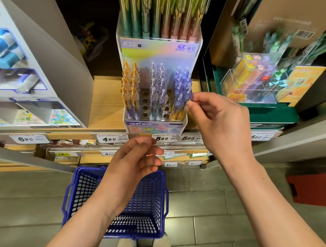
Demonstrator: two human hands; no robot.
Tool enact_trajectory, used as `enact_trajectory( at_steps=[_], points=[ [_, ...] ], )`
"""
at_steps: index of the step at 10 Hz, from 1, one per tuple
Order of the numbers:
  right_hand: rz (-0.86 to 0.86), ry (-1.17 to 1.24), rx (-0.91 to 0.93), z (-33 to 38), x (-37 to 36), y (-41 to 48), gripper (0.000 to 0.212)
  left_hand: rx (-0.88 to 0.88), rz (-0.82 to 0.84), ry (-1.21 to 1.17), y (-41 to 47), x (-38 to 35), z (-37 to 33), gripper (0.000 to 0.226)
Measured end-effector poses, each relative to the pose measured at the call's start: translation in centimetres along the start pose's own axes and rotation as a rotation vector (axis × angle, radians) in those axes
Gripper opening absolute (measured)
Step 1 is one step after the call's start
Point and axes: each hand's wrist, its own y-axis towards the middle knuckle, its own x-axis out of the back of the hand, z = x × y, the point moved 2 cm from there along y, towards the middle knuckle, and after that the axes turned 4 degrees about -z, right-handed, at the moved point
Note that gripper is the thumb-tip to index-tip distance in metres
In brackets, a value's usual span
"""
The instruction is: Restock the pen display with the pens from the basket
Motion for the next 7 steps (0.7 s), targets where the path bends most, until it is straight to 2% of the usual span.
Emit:
enact_trajectory(
  at_steps=[4, 5, 6, 7],
  points=[
    [0.097, -0.133, -0.040, -0.5, -0.3, -0.9, 0.012, -0.023, -0.030, 0.040, -0.2, 0.8, -0.3, 0.019],
    [0.161, -0.131, -0.125, -0.6, -0.7, -0.8, 0.012, -0.037, -0.051, 0.078, -0.2, 0.6, -0.7, 0.015],
    [0.173, -0.061, -0.349, -0.9, -0.2, -1.0, 0.019, -0.065, -0.065, 0.108, -0.3, 0.4, -1.5, 0.022],
    [0.143, 0.217, -0.529, -0.5, 0.5, -1.3, 0.027, -0.092, -0.051, 0.124, -0.8, 0.3, -2.4, 0.027]
  ],
)
